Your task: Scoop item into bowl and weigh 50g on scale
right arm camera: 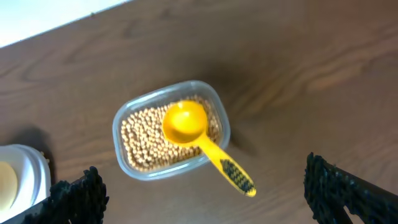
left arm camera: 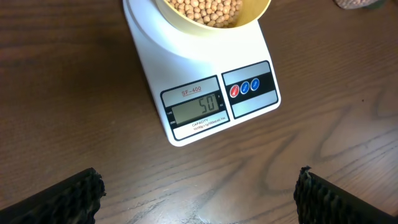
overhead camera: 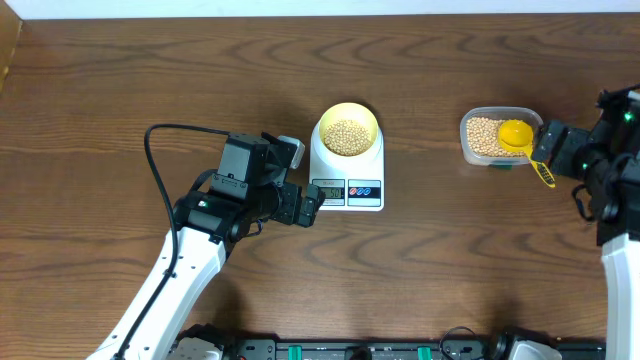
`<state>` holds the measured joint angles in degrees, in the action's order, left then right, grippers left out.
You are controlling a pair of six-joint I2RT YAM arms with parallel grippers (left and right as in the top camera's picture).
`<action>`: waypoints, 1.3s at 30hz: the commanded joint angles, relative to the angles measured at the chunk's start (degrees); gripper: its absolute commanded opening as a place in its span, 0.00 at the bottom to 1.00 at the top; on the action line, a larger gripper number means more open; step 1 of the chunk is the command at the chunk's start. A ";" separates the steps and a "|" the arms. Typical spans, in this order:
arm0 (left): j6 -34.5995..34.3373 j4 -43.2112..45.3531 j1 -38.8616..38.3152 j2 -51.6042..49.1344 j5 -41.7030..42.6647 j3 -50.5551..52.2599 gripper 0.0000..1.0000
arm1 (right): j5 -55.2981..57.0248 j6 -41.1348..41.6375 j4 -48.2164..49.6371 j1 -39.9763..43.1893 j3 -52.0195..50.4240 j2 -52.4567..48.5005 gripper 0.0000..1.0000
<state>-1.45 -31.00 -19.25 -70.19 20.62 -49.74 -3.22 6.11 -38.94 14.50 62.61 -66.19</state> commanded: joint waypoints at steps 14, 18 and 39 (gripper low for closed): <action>0.13 0.07 -0.09 -0.17 -0.59 -0.09 1.00 | 0.09 -11.58 1.05 0.31 0.35 -0.17 0.99; 0.15 0.07 -0.09 -0.17 -0.57 -0.09 1.00 | 0.09 -11.82 -2.19 0.31 0.35 -0.17 0.99; 0.13 0.07 -0.09 -0.17 -0.57 -0.09 1.00 | 0.04 -11.78 -20.79 0.31 0.35 -0.17 0.99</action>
<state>-1.45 -31.00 -19.25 -70.19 20.62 -49.74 -3.18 -5.13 -59.55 14.50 62.61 -66.41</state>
